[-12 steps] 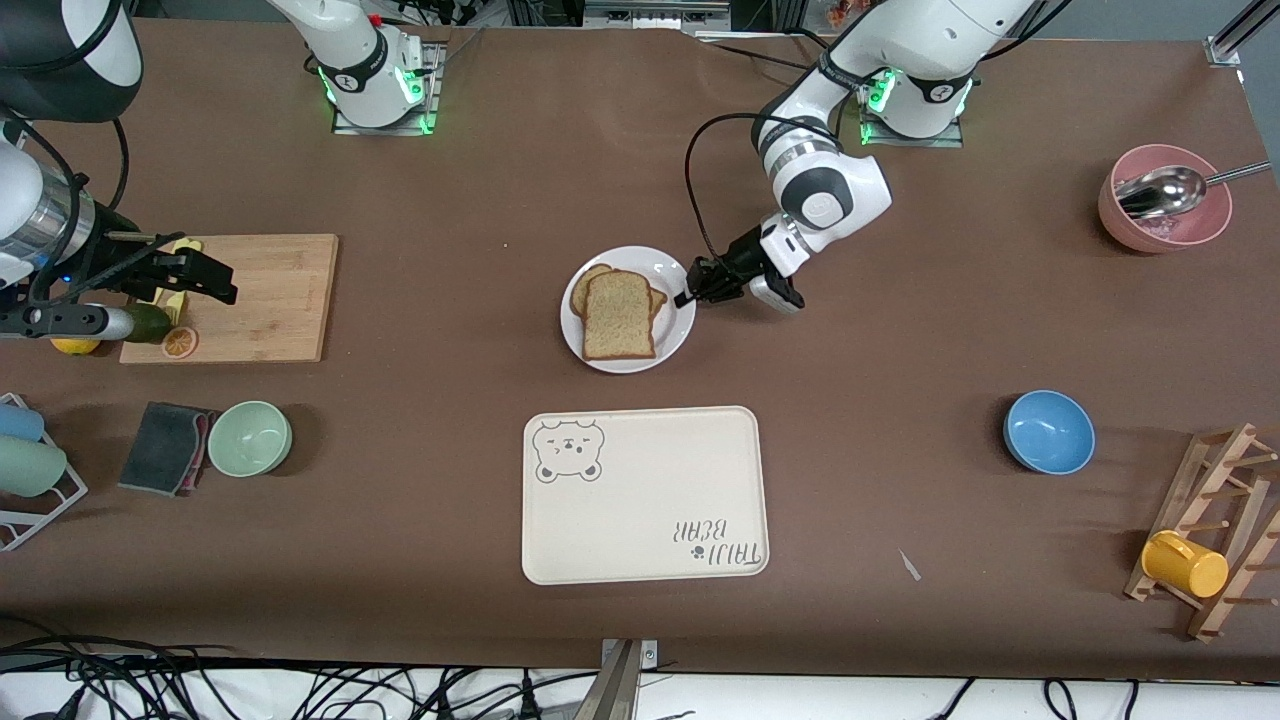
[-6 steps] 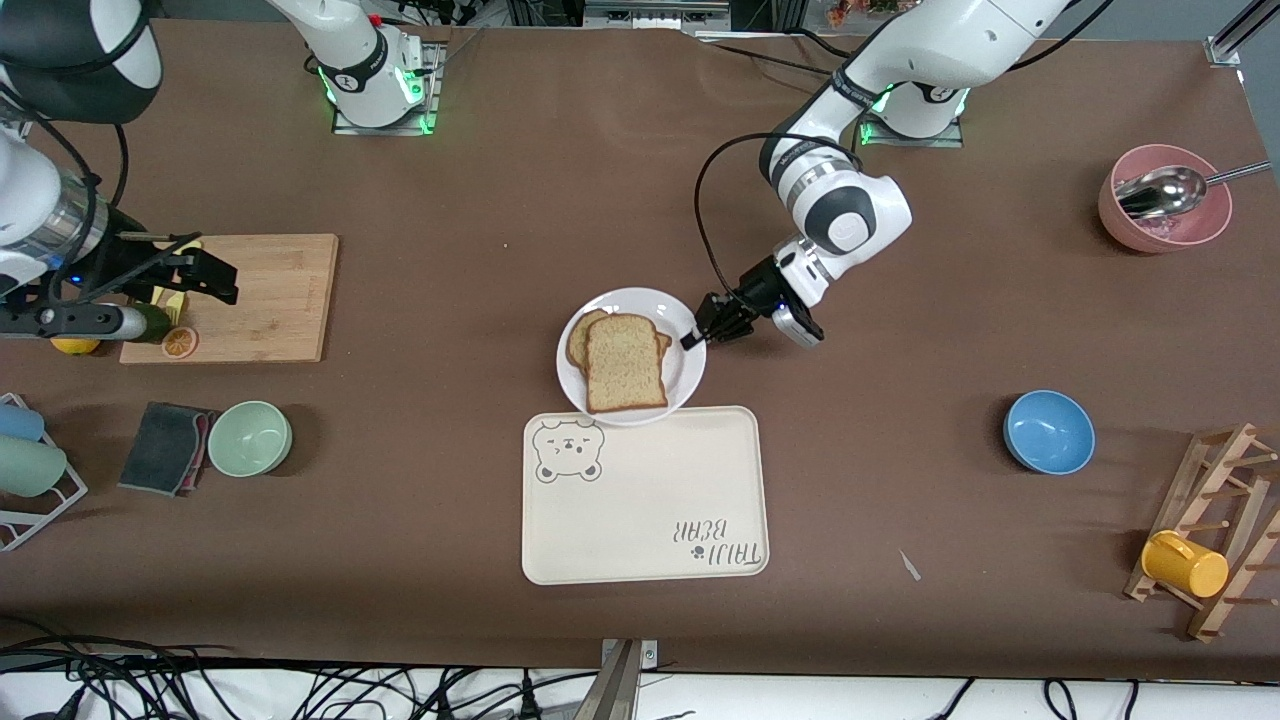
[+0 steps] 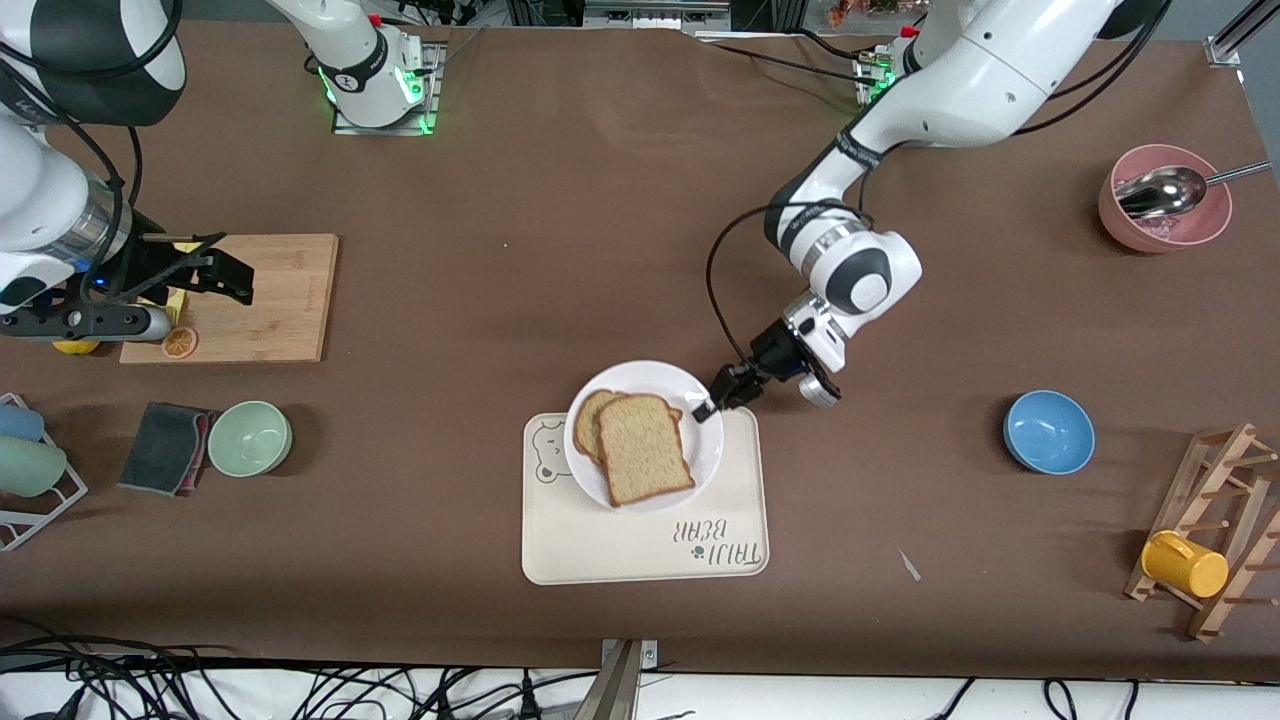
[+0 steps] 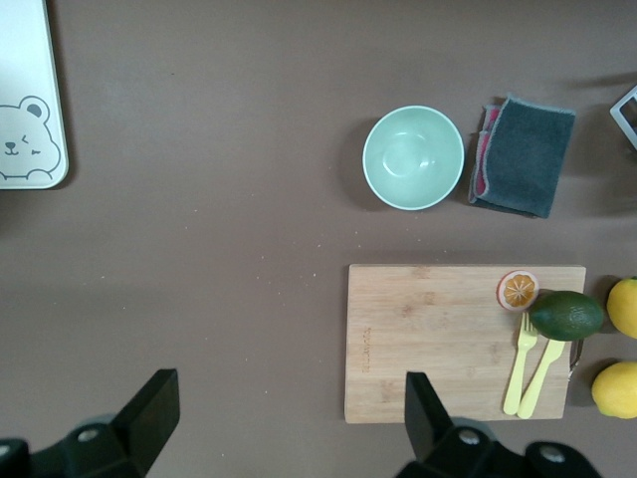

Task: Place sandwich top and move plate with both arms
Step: 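Lift the plate and carry it toward the bear tray with the left gripper, then lower the plate onto the bear tray and open the left gripper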

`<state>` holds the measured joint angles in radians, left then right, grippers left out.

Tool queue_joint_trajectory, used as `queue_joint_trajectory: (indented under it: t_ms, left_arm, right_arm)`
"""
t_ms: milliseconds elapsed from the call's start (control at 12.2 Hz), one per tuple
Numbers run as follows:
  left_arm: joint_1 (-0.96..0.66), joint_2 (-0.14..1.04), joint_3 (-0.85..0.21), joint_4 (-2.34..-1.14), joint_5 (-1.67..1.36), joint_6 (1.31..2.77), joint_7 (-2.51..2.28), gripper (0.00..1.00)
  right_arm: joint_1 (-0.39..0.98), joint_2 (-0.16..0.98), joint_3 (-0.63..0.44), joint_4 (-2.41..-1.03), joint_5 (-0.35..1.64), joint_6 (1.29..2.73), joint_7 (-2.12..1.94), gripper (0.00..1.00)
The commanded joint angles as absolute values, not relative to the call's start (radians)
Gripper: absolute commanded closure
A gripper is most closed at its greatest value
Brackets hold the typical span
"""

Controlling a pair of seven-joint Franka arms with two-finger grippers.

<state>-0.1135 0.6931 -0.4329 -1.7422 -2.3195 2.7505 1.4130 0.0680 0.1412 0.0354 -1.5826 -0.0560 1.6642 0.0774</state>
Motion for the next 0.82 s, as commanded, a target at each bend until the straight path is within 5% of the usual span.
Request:
queue_joint_trajectory:
  t_ms: [0, 735]
  left_arm:
    - [-0.124, 0.759, -0.419, -1.643, -2.353, 2.764, 1.417, 1.0]
    - [-0.213, 0.914, -0.311, -1.467, -2.35, 2.764, 1.417, 1.0]
  right_arm:
    - [0.067, 0.144, 0.038, -1.578, -0.061, 1.667, 0.08, 0.0]
    - [0.063, 0.14, 0.031, -1.578, -0.057, 1.654, 0.046, 0.0]
